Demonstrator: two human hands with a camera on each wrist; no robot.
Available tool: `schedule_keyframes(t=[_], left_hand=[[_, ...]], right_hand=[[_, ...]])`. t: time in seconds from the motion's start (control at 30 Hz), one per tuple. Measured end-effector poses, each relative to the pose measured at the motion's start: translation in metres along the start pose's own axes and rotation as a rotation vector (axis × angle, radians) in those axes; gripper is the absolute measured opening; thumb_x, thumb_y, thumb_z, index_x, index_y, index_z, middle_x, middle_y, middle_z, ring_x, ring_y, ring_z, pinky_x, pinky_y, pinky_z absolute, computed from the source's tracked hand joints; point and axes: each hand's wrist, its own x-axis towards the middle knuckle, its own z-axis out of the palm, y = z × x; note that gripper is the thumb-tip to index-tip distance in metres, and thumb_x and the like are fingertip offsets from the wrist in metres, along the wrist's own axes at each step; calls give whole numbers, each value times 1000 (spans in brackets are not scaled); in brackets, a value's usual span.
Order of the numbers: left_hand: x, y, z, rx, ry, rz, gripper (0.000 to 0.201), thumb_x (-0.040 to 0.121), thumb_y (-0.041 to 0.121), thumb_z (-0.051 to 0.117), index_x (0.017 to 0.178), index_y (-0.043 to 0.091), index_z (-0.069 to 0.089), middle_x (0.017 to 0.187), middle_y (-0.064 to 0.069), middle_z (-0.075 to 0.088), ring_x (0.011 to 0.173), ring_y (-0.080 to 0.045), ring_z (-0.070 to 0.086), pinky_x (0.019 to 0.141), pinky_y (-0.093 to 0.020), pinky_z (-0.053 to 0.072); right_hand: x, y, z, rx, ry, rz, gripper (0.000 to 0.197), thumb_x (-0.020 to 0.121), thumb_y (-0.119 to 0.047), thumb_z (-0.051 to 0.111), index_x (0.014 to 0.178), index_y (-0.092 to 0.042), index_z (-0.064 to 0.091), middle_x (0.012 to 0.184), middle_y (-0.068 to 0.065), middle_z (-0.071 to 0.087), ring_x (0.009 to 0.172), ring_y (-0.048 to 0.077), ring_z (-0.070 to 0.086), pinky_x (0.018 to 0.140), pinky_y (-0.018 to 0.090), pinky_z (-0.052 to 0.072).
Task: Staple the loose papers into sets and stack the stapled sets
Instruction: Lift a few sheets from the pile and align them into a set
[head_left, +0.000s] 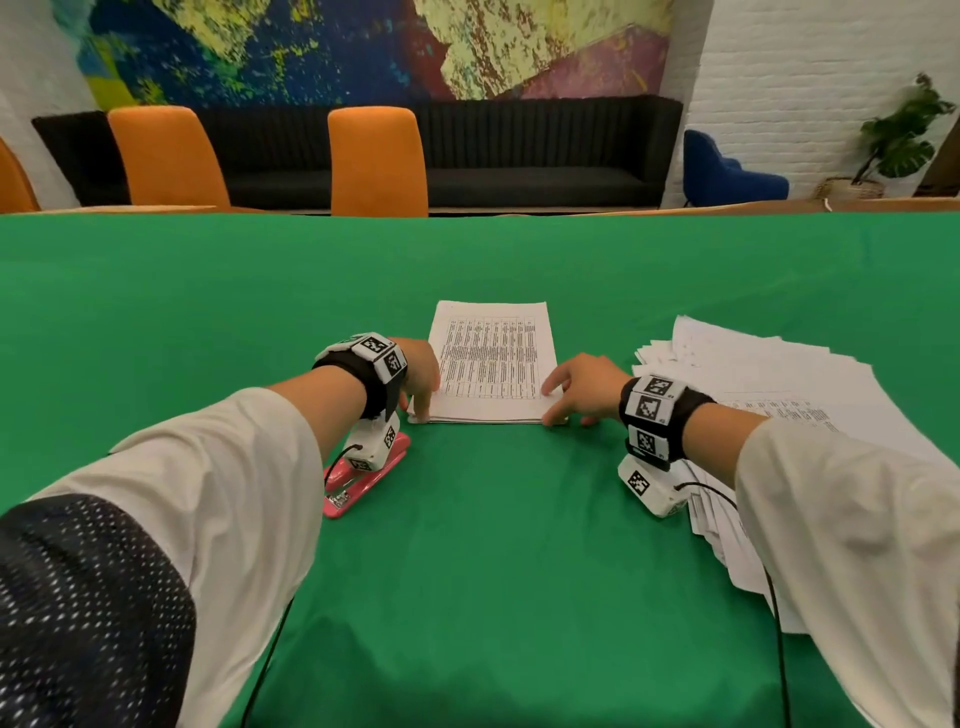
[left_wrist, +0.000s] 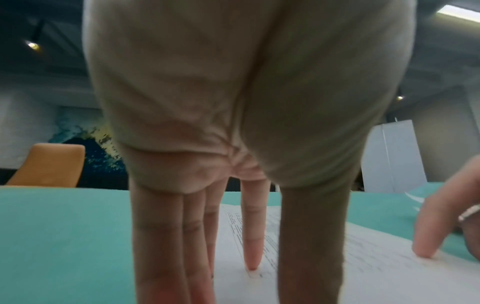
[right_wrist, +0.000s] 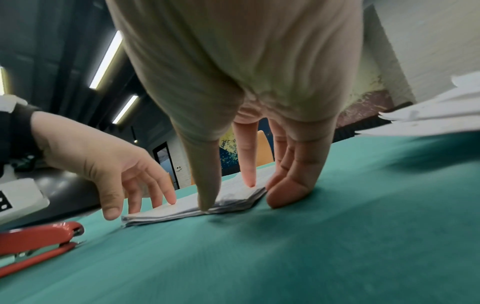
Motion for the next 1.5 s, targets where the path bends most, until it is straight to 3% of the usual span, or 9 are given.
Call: schedule_keyframes(t=[0.13,0.47,0.67,0.83,1.03,1.23,1.33,1.4,1.5], left_hand=[[1,1,2,116,42,30,65,84,7,85,144,9,60,135,-10,69,114,-28,71,96,-38,59],[9,1,2,150,56,20,54,85,3,83,136,12,67,126,-9,73,105,-24,74,76,-29,59],[20,-3,4,120,50,7,49,89,6,80,136,9,66,128,-10,73,104,-25,75,93,-39,61],[28,-8,2,196,134,36,27,99,10,66,125,5,72,119,-11,75,81,-17,68,53,-17,54],[28,3,12,266,103,-14,53,80,23,90,126,9,67,121,-6,74,107,-25,74,93,-35,60],[22,9,13,326,105,-26,12,82,11,85,88,10,75,66,6,67,64,-15,69,64,-28,59],[17,10,12,339,75,-23,17,85,5,81,75,14,71,44,13,61,54,-7,64,54,-22,54],[16,7,11,349,39,-14,9,88,5,78,82,10,74,44,14,62,57,-9,66,62,-27,60],[15,6,11,339,24,17,17,88,2,77,105,4,79,76,4,76,72,-18,72,79,-35,64]], right_hand=[[1,0,3,-83,12,-13,57,73,-22,96,125,-16,73,116,5,63,73,17,65,60,26,60],[4,2,3,-80,12,-23,50,75,-24,94,120,-11,76,110,4,68,60,11,60,51,19,51],[3,0,3,-91,9,-37,52,75,-27,94,120,-8,76,97,-1,67,58,11,60,49,18,50],[4,1,5,-113,29,-63,50,79,-34,91,111,1,77,110,17,76,59,15,61,62,27,60],[5,0,5,-165,24,-81,35,87,-23,82,110,3,77,115,17,76,73,21,65,73,36,65],[6,1,12,-207,50,-112,34,86,-15,81,113,6,75,121,19,73,102,31,72,95,43,60],[6,3,13,-236,13,-114,33,90,-11,77,119,3,73,126,16,72,112,32,69,100,40,57],[5,3,12,-250,-7,-116,37,91,-11,77,126,-1,71,128,13,71,110,29,67,98,36,55],[-1,4,2,-272,-39,-126,41,90,-16,79,129,-6,71,119,8,72,97,22,62,86,28,51]])
